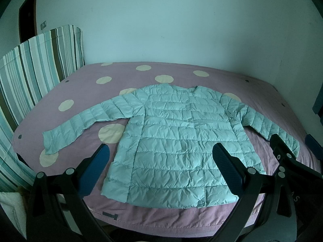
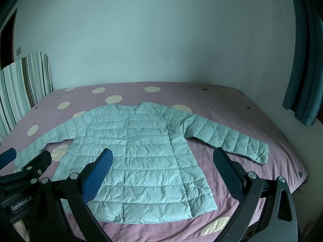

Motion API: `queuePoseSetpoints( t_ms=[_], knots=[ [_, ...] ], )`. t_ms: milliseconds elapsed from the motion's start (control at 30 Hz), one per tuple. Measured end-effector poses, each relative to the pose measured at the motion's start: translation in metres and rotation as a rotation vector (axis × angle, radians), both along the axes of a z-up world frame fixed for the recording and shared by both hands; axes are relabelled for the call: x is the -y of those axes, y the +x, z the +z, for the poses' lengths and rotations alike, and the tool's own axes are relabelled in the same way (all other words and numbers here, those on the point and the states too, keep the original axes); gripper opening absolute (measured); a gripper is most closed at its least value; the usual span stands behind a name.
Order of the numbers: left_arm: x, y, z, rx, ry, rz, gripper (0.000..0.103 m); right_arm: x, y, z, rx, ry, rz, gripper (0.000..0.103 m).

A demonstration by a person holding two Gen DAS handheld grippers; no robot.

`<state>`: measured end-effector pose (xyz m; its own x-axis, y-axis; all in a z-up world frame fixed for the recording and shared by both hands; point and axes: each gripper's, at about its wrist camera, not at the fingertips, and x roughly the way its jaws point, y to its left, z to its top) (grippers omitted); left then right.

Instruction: Fold large clothes

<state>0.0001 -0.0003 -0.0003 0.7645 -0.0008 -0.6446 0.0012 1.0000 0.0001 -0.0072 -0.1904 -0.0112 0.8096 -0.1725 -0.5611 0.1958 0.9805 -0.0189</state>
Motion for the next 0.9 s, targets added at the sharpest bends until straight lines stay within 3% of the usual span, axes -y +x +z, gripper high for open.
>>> queuePoseSetpoints(
  t_ms=[200, 500, 667, 900],
  knots=[
    [-0.002, 0.0, -0.001, -0.01, 0.004, -0.003, 0.101, 0.0, 0.005, -0.002, -0.011, 0.007, 0.001, 0.099],
    [-0.003, 0.048, -0.057, -0.103, 0.049, -0.002, 0.101, 0.012, 0.03, -0.036, -0.045, 0.051, -0.025, 0.099],
    [-0.026, 0.087, -0.093, -0.192, 0.058, 0.094, 0.101, 0.052, 0.058, -0.069, -0.093, 0.097, -0.134, 0.099],
    [-0.068, 0.138, -0.122, -0.212, 0.093, 0.234, 0.101, 0.138, 0.085, -0.107, -0.131, 0.167, -0.318, 0.099]
  ],
)
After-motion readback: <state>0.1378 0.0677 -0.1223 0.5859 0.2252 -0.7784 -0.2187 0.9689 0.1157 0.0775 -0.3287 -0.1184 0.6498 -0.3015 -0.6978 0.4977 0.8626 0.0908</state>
